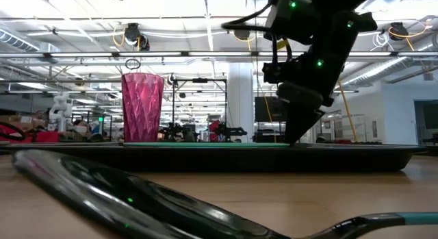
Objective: Pick and place plate/cup/fork/spoon on tray
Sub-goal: Adjust the blue plate, then put the fork on the black food tray
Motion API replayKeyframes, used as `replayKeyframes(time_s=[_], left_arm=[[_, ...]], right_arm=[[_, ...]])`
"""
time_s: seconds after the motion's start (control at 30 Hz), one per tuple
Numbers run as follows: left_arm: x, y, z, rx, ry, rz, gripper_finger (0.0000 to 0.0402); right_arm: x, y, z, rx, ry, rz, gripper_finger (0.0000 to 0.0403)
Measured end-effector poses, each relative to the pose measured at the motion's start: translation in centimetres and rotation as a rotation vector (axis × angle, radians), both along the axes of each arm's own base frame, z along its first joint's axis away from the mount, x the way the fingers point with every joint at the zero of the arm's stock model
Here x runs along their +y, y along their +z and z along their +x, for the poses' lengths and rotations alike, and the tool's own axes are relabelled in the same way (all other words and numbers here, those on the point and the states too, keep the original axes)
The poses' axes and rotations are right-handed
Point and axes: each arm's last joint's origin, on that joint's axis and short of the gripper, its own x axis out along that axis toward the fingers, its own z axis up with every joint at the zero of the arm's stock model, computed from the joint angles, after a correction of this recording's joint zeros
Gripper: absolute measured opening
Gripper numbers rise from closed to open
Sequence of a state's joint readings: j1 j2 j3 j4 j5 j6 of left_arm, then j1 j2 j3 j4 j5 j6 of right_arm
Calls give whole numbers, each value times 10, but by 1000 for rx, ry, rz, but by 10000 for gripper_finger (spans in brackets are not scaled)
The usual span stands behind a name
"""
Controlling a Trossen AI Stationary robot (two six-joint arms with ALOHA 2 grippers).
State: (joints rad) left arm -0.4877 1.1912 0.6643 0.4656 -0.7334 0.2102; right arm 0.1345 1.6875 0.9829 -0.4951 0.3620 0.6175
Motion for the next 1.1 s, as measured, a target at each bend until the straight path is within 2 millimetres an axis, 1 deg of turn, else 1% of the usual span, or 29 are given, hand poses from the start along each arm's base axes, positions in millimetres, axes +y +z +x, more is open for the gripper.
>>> replayKeyframes(time_s=[0.2,0.43,0.57,0.7,0.8,0.93,1.0,1.1], left_arm=[[0,0,0,0,0,5,161],[0,0,0,0,0,5,161],[-1,0,-1,7,19,19,161],[-3,0,-3,14,61,53,161],[-2,4,-7,6,66,58,161],[3,15,-16,-23,69,40,161],[7,23,-23,-50,14,22,161],[13,31,-29,-68,-124,-18,161]], right_arm=[[4,-1,0,-9,-12,8,150],[9,1,5,-67,1,14,150],[8,1,1,-38,-9,-26,150],[7,6,-4,-16,-12,-45,150],[7,16,-8,-37,-13,-30,150],[9,36,-16,-79,-19,111,150],[8,51,-23,-69,-74,150,150],[6,76,-34,-11,-183,113,150]])
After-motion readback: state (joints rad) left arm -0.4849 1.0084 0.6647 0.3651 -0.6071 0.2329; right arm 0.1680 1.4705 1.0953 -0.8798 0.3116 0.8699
